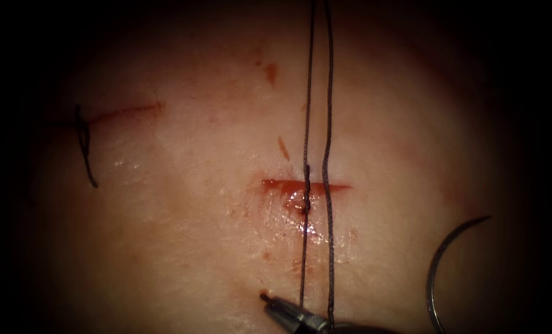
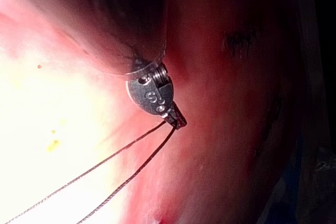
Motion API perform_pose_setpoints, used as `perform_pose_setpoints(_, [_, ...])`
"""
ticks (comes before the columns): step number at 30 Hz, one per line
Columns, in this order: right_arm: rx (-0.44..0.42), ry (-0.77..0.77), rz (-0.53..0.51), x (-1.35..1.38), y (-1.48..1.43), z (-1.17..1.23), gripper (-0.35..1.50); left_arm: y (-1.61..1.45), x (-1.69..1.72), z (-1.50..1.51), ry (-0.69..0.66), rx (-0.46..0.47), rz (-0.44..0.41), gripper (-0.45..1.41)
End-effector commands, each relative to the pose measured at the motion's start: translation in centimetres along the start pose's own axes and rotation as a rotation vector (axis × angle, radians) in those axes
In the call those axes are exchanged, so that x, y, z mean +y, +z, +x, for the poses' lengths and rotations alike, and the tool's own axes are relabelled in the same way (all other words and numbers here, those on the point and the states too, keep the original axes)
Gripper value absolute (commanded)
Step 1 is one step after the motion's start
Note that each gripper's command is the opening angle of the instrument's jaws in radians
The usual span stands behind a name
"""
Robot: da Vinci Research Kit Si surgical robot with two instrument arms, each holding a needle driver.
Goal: Wound Closure
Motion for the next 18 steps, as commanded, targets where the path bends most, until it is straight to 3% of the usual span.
perform_pose_setpoints(1, [-0.001,0.004,0.01,-0.08,0.07,-0.04,0.37,0.05,0.05,0.0,-0.009,0.015,-0.015,-0.45])
perform_pose_setpoints(2, [-0.001,-0.002,0.013,-0.08,0.07,-0.04,0.58,0.01,0.11,0.03,-0.009,0.025,-0.027,-0.45])
perform_pose_setpoints(4, [-0.002,-0.028,0.021,-0.08,0.05,-0.05,1.2,-0.08,0.26,0.13,-0.028,0.051,-0.055,-0.45])
perform_pose_setpoints(5, [-0.002,-0.028,0.022,-0.08,0.03,-0.06,1.26,-0.12,0.3,0.17,-0.035,0.061,-0.066,-0.45])
perform_pose_setpoints(12, [-0.014,-0.031,0.079,0.0,-0.25,-0.09,1.45,-0.51,0.55,0.63,-0.082,0.163,-0.121,-0.45])
perform_pose_setpoints(18, [-0.092,-0.042,0.237,0.18,-0.66,0.01,1.45,-0.89,0.78,1.08,-0.15,0.302,-0.161,-0.45])
